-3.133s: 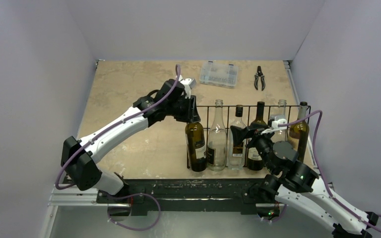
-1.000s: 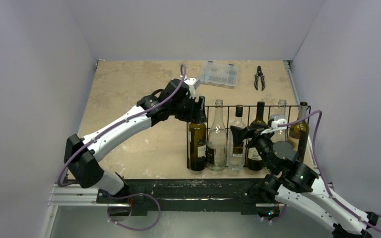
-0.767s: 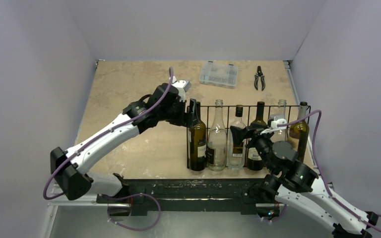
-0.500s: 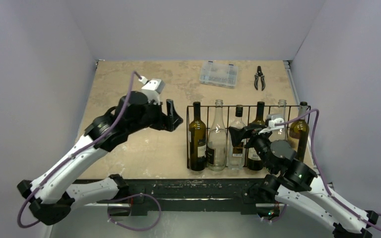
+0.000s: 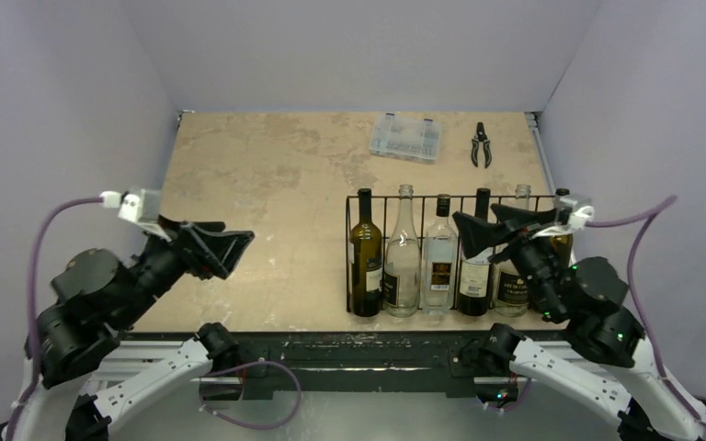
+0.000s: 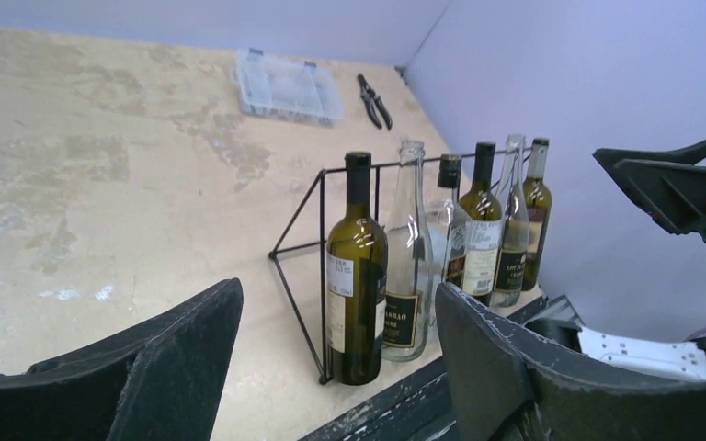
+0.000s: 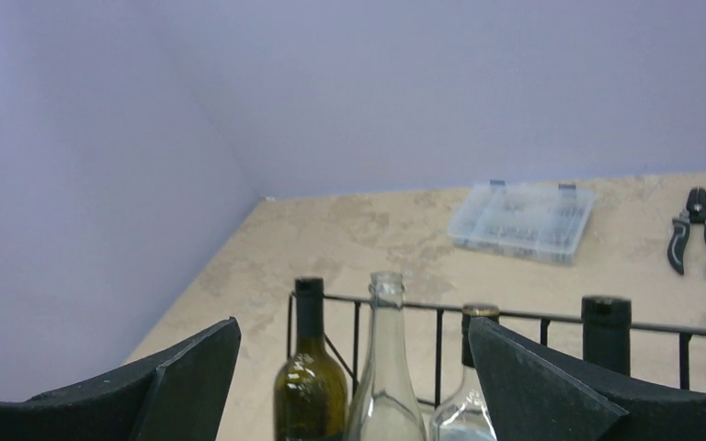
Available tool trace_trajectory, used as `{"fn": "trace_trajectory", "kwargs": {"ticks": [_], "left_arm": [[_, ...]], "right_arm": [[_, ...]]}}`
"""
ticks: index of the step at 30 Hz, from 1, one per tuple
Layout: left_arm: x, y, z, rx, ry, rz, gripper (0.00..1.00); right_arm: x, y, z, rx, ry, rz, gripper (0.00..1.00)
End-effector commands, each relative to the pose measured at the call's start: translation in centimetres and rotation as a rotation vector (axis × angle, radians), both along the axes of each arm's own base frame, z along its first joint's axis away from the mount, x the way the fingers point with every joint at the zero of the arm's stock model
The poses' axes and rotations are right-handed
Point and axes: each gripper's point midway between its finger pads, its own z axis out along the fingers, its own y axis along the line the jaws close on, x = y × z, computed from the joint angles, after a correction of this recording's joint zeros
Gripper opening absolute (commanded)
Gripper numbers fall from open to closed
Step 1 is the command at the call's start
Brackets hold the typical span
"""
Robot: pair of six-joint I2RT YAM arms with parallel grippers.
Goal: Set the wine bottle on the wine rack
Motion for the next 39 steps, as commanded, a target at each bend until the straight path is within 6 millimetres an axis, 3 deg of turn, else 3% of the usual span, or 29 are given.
{"fn": "trace_trajectory", "kwargs": {"ticks": [1,7,16,24,39], "left_arm": [[-2.1,4.7,3.0,-0.063,-0.115,0.096,0.77],[-4.8,9.7,4.3,-0.128,-0.224,0.189,0.77],[-7.9,14.5,5.3,-0.175,-0.339,0.255,0.77],[-9.0,16.4,5.2,-0.185,-0.369,0.285,0.77],[-9.2,17.1,4.9,-0.185,-0.386,0.306,0.78]], "right_arm": [[-1.8,-2.4,5.9,0.053,-0.108,0.003,0.99],[-3.9,-4.8,10.5,0.15,-0.195,0.007,0.99],[-5.8,-6.2,13.8,0.196,-0.266,0.047,0.99],[-5.7,-6.3,13.7,0.204,-0.259,0.039,0.99],[-5.4,-6.6,13.0,0.238,-0.251,0.011,0.99]]}}
